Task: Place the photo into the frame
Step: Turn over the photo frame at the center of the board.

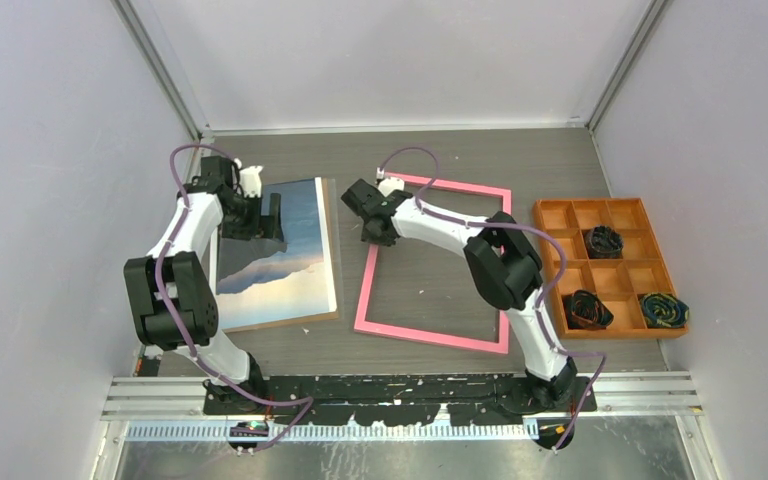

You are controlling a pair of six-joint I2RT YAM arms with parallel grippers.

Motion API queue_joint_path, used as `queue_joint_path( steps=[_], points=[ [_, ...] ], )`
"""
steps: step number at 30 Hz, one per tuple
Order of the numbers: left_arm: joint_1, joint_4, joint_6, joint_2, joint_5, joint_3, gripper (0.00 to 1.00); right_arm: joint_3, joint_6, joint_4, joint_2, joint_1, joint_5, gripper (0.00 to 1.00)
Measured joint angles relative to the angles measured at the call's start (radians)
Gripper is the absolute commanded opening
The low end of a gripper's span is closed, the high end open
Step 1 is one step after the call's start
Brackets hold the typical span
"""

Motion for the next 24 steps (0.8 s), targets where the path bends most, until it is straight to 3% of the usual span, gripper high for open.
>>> queue_joint_path(
  steps=[9,24],
  points=[
    [-0.001,-0.004,0.004,-0.002,0.067,-0.002,0.91,0.125,0.078,-0.018,-0.099,0.005,-0.132,0.01],
    [-0.002,-0.031,-0.017,-0.053,0.151,0.003,0.91,0.231,0.153,0.167,-0.186,0.01,-0.473,0.01]
  ],
)
